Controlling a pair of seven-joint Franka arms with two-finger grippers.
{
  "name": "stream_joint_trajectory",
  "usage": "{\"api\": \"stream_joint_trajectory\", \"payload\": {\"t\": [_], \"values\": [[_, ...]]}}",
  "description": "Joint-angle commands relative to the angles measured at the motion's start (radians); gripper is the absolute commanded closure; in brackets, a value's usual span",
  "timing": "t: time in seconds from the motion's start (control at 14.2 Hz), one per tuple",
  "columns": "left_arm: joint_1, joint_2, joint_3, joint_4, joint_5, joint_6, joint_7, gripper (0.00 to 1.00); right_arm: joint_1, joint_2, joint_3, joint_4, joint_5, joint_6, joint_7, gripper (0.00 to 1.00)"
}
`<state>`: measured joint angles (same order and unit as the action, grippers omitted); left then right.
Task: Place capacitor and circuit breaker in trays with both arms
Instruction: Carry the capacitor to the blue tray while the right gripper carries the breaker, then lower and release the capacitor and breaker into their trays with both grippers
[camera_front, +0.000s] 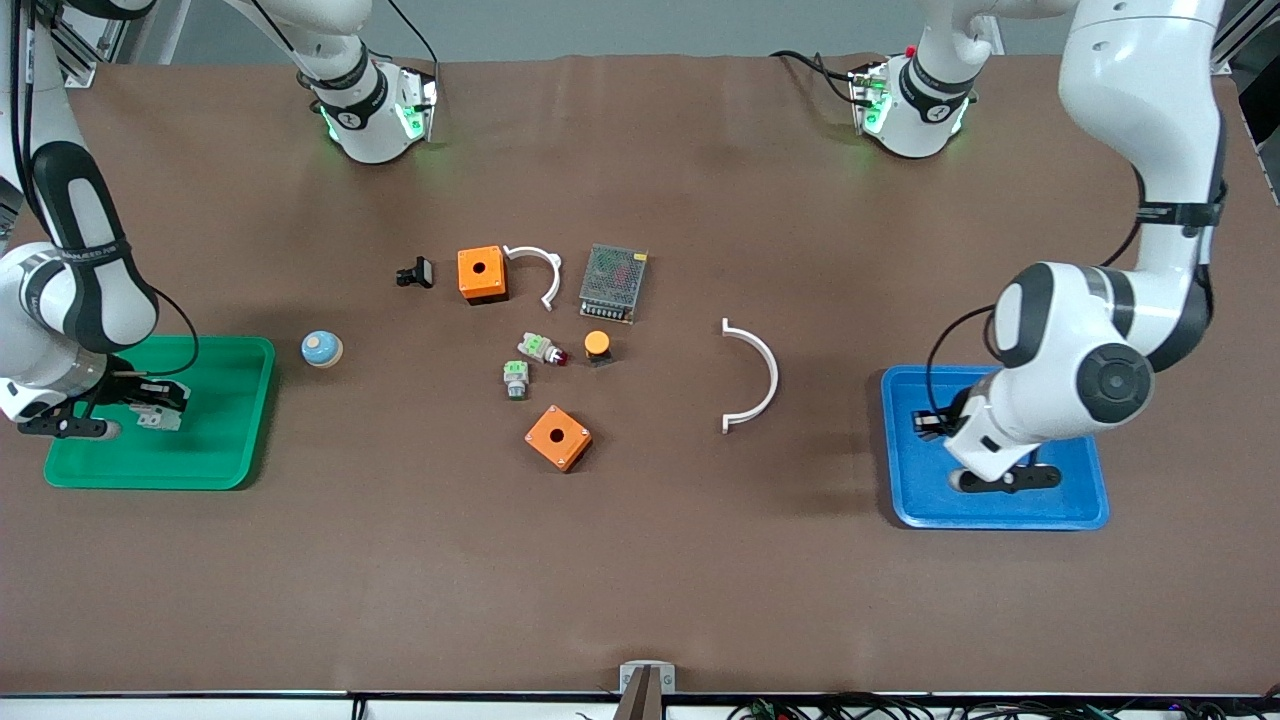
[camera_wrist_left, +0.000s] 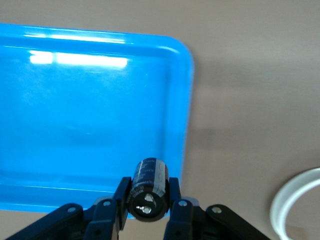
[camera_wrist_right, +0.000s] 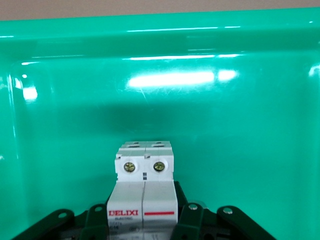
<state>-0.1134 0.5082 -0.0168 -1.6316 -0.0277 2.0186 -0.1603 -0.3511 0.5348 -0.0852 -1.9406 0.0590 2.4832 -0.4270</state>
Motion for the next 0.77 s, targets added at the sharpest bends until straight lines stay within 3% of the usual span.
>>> {"api": "stream_joint_trajectory", "payload": {"t": [0.0, 0.7], "values": [[0.032, 0.013, -0.005, -0.008, 0.038, 0.021, 0.03, 0.99, -0.008, -0.01, 0.005, -0.011, -0.011, 0.025, -0.027, 1.0], [0.086, 0.113, -0.005, -0.008, 0.129, 0.161, 0.033, 0.99, -0.02, 0.028, 0.004, -0.004, -0.013, 0.054, -0.026, 0.97]]}}
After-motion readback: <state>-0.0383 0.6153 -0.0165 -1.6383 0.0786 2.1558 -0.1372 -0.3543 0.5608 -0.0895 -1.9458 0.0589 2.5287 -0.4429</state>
